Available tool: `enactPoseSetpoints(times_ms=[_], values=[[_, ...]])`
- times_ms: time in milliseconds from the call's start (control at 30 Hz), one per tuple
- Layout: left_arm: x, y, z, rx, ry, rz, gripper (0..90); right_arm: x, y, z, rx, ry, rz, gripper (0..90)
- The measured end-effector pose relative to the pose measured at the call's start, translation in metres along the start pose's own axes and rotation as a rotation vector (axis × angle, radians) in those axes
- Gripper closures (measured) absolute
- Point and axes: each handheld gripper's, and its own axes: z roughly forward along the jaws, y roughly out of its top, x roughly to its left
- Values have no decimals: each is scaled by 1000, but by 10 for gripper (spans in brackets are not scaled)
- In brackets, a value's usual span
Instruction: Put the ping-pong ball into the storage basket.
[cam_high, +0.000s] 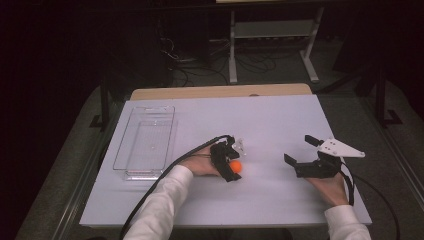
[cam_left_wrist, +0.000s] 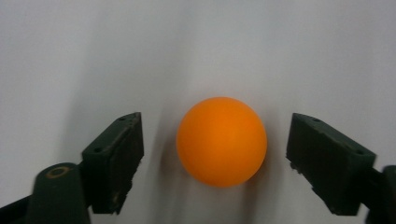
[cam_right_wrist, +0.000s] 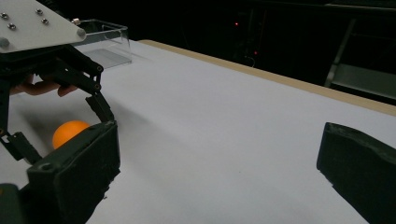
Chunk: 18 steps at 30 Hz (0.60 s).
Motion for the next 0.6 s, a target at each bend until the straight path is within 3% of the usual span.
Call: enactPoseSetpoints(times_ms=[267, 600], values=[[0, 0, -1, 4, 6, 0, 316, 0, 0, 0, -4, -1, 2, 0], [-3, 1, -1, 16, 26, 28, 438, -1, 0, -1, -9, -4, 3, 0]])
